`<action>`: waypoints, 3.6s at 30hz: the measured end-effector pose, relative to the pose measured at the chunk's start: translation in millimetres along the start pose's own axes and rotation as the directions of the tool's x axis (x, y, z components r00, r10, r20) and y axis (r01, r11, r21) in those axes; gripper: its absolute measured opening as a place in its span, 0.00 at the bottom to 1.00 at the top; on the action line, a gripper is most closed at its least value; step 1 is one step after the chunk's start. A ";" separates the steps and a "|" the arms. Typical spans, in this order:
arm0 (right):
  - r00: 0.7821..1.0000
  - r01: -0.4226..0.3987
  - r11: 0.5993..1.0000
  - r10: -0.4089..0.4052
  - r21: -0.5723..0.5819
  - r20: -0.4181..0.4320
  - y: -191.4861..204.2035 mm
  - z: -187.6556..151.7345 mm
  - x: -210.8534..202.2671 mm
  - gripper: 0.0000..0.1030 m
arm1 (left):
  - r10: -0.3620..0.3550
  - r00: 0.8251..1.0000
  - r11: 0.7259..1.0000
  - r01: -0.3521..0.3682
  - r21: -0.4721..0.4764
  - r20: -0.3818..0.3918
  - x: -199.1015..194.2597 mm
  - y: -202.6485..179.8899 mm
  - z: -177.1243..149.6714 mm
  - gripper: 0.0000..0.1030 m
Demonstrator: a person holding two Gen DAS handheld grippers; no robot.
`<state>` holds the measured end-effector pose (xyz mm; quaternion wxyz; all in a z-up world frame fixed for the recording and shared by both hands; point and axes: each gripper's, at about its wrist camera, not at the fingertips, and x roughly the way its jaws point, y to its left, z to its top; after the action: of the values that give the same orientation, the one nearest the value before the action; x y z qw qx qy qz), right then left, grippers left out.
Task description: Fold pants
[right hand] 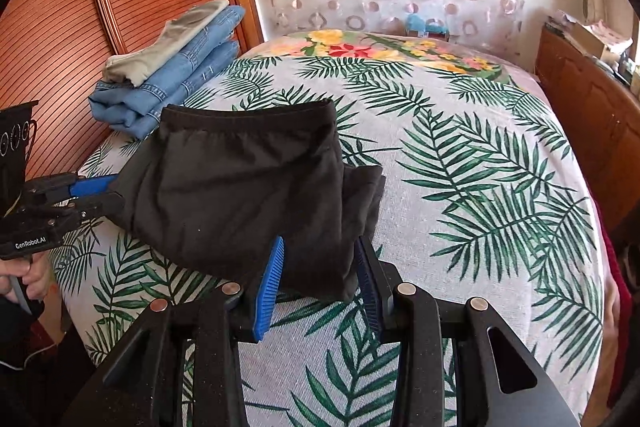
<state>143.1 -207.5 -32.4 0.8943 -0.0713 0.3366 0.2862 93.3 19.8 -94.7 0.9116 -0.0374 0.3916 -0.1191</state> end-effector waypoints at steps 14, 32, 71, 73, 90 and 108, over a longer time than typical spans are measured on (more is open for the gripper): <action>1.000 0.017 1.000 -0.017 0.000 0.010 -7.5 -17.8 -7.4 0.04 | 0.012 1.000 1.000 -0.012 -0.028 -0.016 3.7 8.0 -8.6 0.35; 1.000 0.020 1.000 -0.020 -0.003 0.011 -8.7 -21.1 -9.9 0.03 | -0.029 0.999 0.999 0.029 -0.016 0.040 -22.6 3.5 -5.1 0.07; 1.000 -0.006 0.998 0.005 0.058 0.012 -9.4 -26.4 -15.8 0.36 | -0.009 1.000 0.999 0.008 -0.043 -0.020 8.5 3.2 -12.1 0.40; 1.000 -0.010 0.998 0.011 0.056 -0.008 -8.2 -24.8 -8.3 0.36 | -0.010 1.000 0.999 0.010 -0.039 -0.018 9.4 2.6 -12.3 0.40; 1.000 -0.026 1.000 0.026 0.009 0.002 6.7 -20.7 -4.8 0.06 | -0.054 0.998 0.999 0.054 0.005 0.027 -14.7 -8.9 -12.1 0.10; 0.998 -0.064 0.998 0.064 0.017 0.006 26.0 -65.0 -63.5 0.06 | -0.073 0.997 0.997 0.074 0.035 -0.027 -44.7 -23.8 -50.4 0.11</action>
<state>53.4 -236.3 -39.4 0.8862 -0.0520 0.3387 0.3118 22.7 9.0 -94.2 0.9021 -0.0338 0.3994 -0.1599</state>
